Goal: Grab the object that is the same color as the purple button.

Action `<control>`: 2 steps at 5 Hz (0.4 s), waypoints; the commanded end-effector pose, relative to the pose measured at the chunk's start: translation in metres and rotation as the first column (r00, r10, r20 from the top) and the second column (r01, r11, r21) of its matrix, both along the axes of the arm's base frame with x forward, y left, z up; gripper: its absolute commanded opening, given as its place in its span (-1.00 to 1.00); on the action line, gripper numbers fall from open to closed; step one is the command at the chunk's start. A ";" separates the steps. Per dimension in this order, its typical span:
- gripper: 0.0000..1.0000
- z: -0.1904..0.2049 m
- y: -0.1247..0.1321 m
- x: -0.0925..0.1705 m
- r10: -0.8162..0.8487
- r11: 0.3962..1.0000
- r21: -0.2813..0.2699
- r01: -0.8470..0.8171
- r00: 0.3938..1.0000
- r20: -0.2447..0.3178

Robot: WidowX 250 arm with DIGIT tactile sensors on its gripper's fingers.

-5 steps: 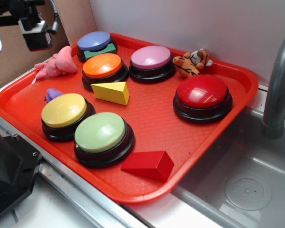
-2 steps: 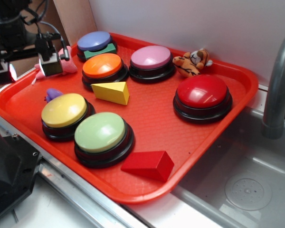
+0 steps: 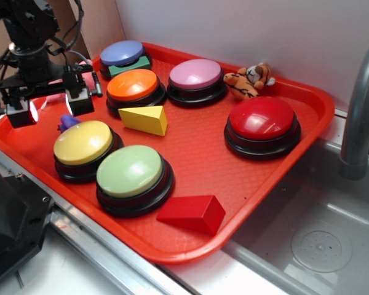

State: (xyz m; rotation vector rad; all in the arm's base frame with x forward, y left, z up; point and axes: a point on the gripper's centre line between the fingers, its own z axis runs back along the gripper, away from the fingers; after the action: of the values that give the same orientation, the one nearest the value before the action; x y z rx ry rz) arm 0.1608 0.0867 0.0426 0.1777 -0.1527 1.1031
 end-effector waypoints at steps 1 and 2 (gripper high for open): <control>1.00 -0.013 0.008 -0.003 0.001 1.000 -0.029 0.001 0.998 0.056; 0.86 -0.021 0.009 -0.002 0.028 0.997 -0.080 -0.020 0.996 0.090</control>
State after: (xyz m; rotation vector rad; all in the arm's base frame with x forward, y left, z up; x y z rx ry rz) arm 0.1629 0.0906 0.0179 0.0603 -0.1656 1.1319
